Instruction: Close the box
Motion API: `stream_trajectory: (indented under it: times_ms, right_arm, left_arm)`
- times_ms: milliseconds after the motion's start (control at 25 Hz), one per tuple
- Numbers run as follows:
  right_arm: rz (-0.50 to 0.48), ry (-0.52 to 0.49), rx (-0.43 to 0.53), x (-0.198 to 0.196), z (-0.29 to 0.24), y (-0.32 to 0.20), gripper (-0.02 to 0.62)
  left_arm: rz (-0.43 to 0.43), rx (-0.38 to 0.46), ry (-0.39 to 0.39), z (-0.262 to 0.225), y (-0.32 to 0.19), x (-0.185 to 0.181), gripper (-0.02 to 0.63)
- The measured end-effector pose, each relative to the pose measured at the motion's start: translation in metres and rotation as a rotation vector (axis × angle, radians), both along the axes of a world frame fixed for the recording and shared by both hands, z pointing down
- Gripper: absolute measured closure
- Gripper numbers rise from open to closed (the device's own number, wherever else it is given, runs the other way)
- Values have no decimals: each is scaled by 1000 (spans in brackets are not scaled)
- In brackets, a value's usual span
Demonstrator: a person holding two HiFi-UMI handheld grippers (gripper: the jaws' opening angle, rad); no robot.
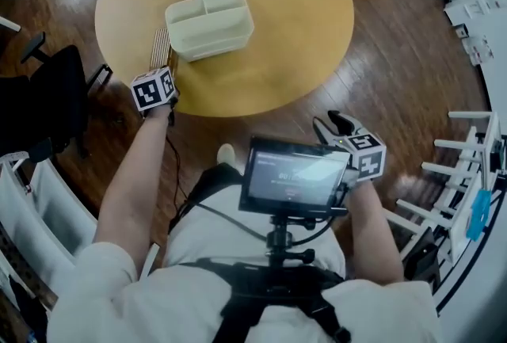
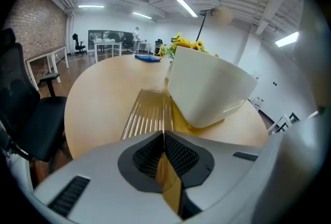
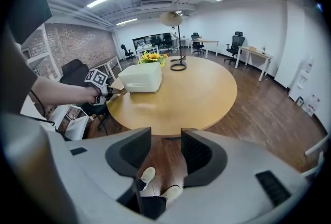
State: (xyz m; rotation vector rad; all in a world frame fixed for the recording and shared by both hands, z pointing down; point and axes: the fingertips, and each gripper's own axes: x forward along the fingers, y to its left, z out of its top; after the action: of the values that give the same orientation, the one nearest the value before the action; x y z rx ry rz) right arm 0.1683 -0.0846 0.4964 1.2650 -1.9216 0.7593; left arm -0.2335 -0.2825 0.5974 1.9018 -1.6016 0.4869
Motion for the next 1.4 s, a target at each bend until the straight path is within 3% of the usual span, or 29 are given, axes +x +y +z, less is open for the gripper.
stream_trajectory:
  times_ms: [320, 440, 560, 720, 840, 1000, 1240, 1400]
  right_arm:
    - [-29, 21, -26, 7, 13, 12, 407]
    - [-38, 5, -25, 5, 16, 8, 407]
    - [-48, -10, -13, -3, 17, 4, 407]
    - [-77, -8, -14, -12, 18, 2, 407]
    - [-99, -8, -23, -16, 18, -2, 407]
    - [-70, 12, -4, -6, 13, -8, 407]
    - [-43, 19, -20, 3, 9, 1, 407]
    - [-6, 22, -36, 15, 13, 8, 407]
  left_arm:
    - [42, 64, -87, -34, 19, -33, 606]
    - [104, 176, -148, -76, 20, -49, 606]
    - [233, 311, -182, -133, 15, -51, 606]
    - [546, 394, -168, -186, 14, -8, 606]
    - [774, 372, -149, -196, 14, 39, 606]
    - [983, 321, -175, -183, 11, 91, 606]
    - [1180, 239, -236, -147, 5, 131, 606]
    - [1229, 207, -228, -134, -1, 135, 606]
